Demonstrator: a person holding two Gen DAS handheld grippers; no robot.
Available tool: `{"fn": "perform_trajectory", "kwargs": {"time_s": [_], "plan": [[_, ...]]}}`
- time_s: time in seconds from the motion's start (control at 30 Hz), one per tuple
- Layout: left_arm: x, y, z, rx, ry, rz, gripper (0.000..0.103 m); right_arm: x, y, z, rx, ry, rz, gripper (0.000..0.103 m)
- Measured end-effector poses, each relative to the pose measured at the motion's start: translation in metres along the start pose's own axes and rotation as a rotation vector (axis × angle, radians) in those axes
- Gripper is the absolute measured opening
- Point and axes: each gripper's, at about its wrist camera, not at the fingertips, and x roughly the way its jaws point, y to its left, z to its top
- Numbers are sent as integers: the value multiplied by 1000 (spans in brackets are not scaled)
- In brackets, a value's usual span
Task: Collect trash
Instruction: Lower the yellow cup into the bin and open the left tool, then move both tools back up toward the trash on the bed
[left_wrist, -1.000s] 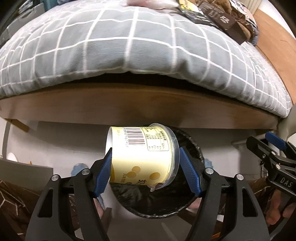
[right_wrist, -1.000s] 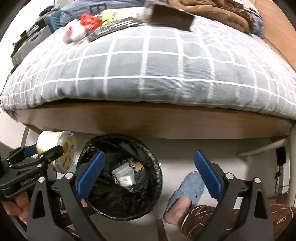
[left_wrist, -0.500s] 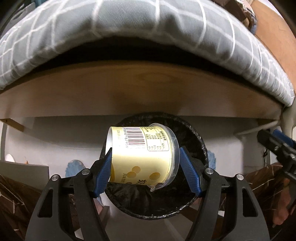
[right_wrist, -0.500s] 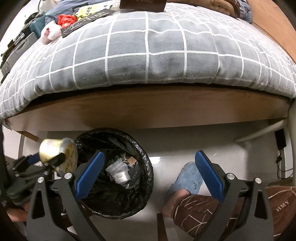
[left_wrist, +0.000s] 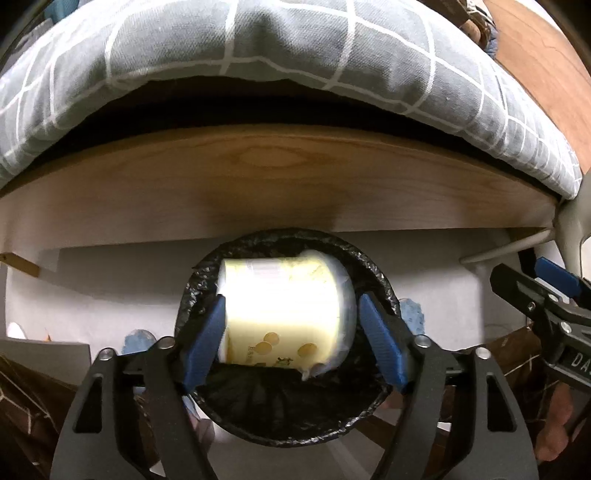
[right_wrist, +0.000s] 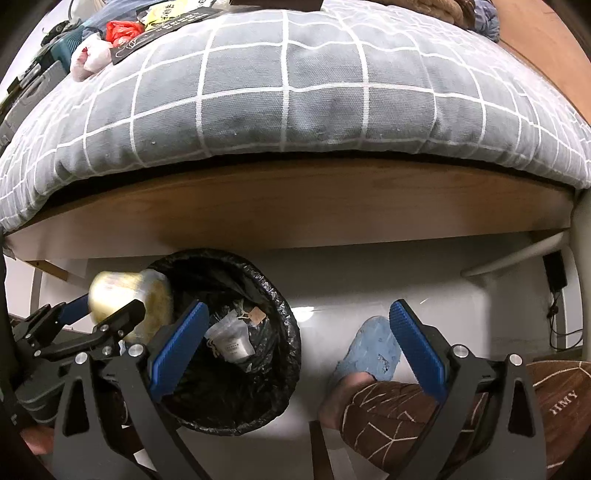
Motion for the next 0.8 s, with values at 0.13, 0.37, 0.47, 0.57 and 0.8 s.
{"fn": "perform_trajectory", "kwargs": {"time_s": [0.13,0.37,0.47,0.57,0.8], "plan": [[-2,0,1,0,-13,13,88,2,1,2,1,9,-2,94],[-3,7,5,-1,-25,33,97,-3,7,7,-29,-19,-26,94],[-11,12,6,-5,-44,48,97,-7,8,10,-28,-25,-19,94],[-19,19,8,-25,-48,45,97,-11,10,13,-32,-35,-18,94],[-40,24,13,-41,-54,26,97,-31,16,19,-49,-64,-14,94]]}}
